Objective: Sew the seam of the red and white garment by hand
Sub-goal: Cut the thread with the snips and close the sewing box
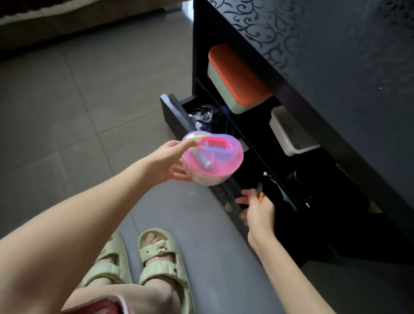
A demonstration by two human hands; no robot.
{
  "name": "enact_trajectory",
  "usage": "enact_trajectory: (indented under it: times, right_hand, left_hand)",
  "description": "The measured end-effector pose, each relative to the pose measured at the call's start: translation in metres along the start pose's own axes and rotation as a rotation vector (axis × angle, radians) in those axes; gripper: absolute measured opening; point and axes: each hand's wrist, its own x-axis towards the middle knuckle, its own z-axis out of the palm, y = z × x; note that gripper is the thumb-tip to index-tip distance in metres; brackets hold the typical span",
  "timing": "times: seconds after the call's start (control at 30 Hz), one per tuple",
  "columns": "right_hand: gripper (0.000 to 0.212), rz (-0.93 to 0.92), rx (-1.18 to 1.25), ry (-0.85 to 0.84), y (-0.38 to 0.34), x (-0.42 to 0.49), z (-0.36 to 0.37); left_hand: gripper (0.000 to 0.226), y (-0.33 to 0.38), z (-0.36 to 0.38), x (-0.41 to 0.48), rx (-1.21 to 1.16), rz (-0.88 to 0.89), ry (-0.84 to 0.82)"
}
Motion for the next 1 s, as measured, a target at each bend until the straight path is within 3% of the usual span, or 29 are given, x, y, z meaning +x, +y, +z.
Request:
enact_trajectory:
  times: [0.07, 0.17, 0.23, 0.33, 0.37, 0.43, 0.5, 0.53, 0.63, 0.73, 0.93, 1.0]
  right_hand:
    - [0.031, 0.167, 0.211, -0.062, -0.015, 0.000, -0.017]
    - [0.053, 0.252, 0.166, -0.230, -0.022, 0.001, -0.025]
    - [0.049, 0.285, 0.121, -0.270, -0.020, 0.000, -0.025]
    - [0.036, 0.348, 0.245, -0.197, -0.014, 0.010, -0.028]
    - [0.035, 0.367, 0.286, -0.152, -0.010, 0.015, -0.029]
    - [0.042, 0.402, 0.315, -0.062, -0.001, 0.026, -0.026]
    - [0.044, 0.408, 0.269, 0.025, 0.008, 0.036, -0.020]
    - [0.044, 0.406, 0.227, 0.049, 0.014, 0.041, -0.015]
    - [0.060, 0.405, 0.111, 0.015, 0.025, 0.050, 0.001]
    - [0.071, 0.405, 0.027, -0.062, 0.033, 0.053, 0.007]
    - [0.054, 0.317, -0.239, 0.110, 0.052, 0.053, -0.016]
    - [0.044, 0.290, -0.404, 0.084, 0.068, 0.053, -0.029]
  left_hand:
    - [0.012, -0.011, 0.006, 0.002, 0.044, -0.004, -0.058]
    - [0.024, -0.024, 0.022, 0.006, 0.108, 0.002, -0.171]
    - [0.035, -0.030, 0.030, 0.008, 0.154, 0.014, -0.211]
    - [0.049, -0.034, 0.033, 0.013, 0.164, -0.028, -0.273]
    - [0.054, -0.033, 0.035, 0.014, 0.176, -0.047, -0.232]
    - [0.044, -0.033, 0.037, 0.018, 0.196, -0.041, 0.006]
    - [0.022, -0.035, 0.036, 0.022, 0.187, -0.055, 0.271]
    - [0.016, -0.037, 0.034, 0.021, 0.187, -0.106, 0.328]
    - [0.011, -0.047, 0.037, 0.017, 0.148, -0.290, 0.239]
    - [0.015, -0.056, 0.046, 0.018, 0.121, -0.327, 0.150]
    - [0.026, -0.060, 0.041, 0.027, 0.115, -0.267, 0.143]
    - [0.025, -0.061, 0.041, 0.028, 0.109, -0.261, 0.170]
